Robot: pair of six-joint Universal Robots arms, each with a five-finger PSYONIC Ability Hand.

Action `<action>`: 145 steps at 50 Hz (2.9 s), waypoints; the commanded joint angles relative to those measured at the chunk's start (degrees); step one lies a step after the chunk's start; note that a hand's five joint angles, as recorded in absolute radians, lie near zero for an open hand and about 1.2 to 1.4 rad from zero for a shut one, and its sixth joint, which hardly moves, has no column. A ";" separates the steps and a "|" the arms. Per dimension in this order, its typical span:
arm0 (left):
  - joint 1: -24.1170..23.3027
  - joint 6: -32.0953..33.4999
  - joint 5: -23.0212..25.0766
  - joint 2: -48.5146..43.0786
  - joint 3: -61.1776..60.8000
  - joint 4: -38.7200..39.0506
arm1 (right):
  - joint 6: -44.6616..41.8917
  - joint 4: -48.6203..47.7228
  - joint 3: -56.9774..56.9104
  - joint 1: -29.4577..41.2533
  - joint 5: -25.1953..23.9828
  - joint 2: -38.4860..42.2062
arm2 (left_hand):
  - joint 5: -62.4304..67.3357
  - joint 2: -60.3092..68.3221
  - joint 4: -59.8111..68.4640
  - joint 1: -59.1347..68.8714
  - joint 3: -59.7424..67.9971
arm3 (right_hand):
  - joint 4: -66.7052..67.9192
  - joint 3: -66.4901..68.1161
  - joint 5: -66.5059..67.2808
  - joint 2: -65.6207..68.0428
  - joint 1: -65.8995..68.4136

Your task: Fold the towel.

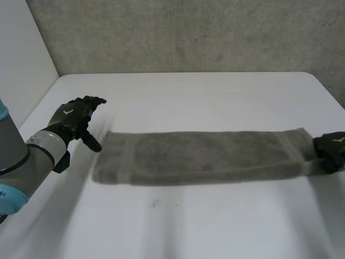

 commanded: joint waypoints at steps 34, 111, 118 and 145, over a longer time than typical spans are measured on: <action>-0.26 0.17 -0.01 5.03 -3.10 2.80 | 9.41 -9.78 -15.83 54.92 -3.47 13.58 | -1.69 0.52 0.40 -0.25 0.45 | 11.78 12.22 15.09 12.67 25.42; -14.65 -5.79 -0.63 2.96 10.24 -4.04 | 32.70 -0.20 -9.59 40.26 3.91 -4.69 | 9.92 12.13 12.00 11.35 12.05 | -58.22 -57.78 -54.91 -57.33 -44.58; -22.32 -8.80 -3.79 -8.24 17.47 -12.14 | 35.95 3.57 -5.81 33.32 0.84 -5.92 | 9.75 11.96 11.83 11.18 11.89 | -58.22 -57.78 -54.91 -57.33 -44.58; -21.63 6.57 -17.15 -18.35 18.09 -14.51 | 36.65 5.87 -12.49 37.01 -3.82 6.48 | 8.57 10.78 10.66 10.01 10.71 | -58.22 -57.78 -54.91 -57.33 -44.58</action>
